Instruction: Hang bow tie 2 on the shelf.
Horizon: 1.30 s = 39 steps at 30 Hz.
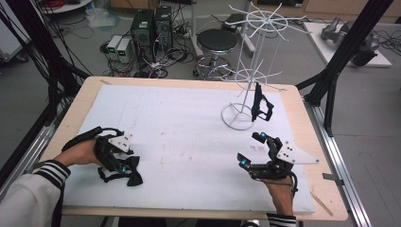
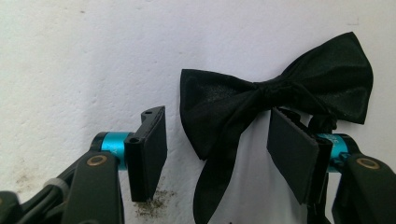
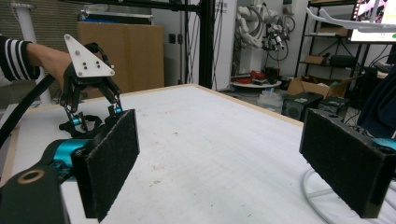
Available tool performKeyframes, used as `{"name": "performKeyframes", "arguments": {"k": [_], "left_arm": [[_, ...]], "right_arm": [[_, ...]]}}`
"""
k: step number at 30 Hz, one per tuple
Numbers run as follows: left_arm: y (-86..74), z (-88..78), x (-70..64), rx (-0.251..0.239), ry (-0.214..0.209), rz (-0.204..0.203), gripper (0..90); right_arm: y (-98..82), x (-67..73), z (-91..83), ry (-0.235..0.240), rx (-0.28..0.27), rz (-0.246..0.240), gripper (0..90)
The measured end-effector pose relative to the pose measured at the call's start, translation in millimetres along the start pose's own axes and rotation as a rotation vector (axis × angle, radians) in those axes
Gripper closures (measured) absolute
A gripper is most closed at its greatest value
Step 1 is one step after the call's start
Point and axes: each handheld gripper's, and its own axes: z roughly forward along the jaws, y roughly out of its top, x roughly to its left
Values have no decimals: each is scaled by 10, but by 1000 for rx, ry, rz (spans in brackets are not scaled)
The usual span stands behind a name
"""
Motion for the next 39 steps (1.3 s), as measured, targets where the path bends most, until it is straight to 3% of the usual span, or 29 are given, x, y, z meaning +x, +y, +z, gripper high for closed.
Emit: {"name": "performKeyframes", "arguments": {"k": [8, 13, 16, 21, 32, 36, 39], "left_arm": [[-2, 31, 21, 5, -27, 7, 489], [-2, 15, 26, 2, -23, -6, 643], [6, 13, 25, 13, -21, -36, 746], [23, 12, 11, 32, -11, -58, 850], [17, -25, 14, 39, 28, -86, 865], [2, -74, 30, -1, 78, -118, 865], [-9, -119, 45, -25, 90, -134, 864]], "right_arm": [[-2, 5, 3, -2, 2, 4, 113], [-5, 5, 9, -1, 4, 2, 113], [-4, 7, 7, -3, 6, 2, 113], [-4, 6, 3, -3, 2, 4, 113], [-6, 6, 9, -3, 4, 2, 113], [-6, 11, 10, -1, 8, 9, 113], [-8, 9, 14, 0, 9, 6, 112]]}}
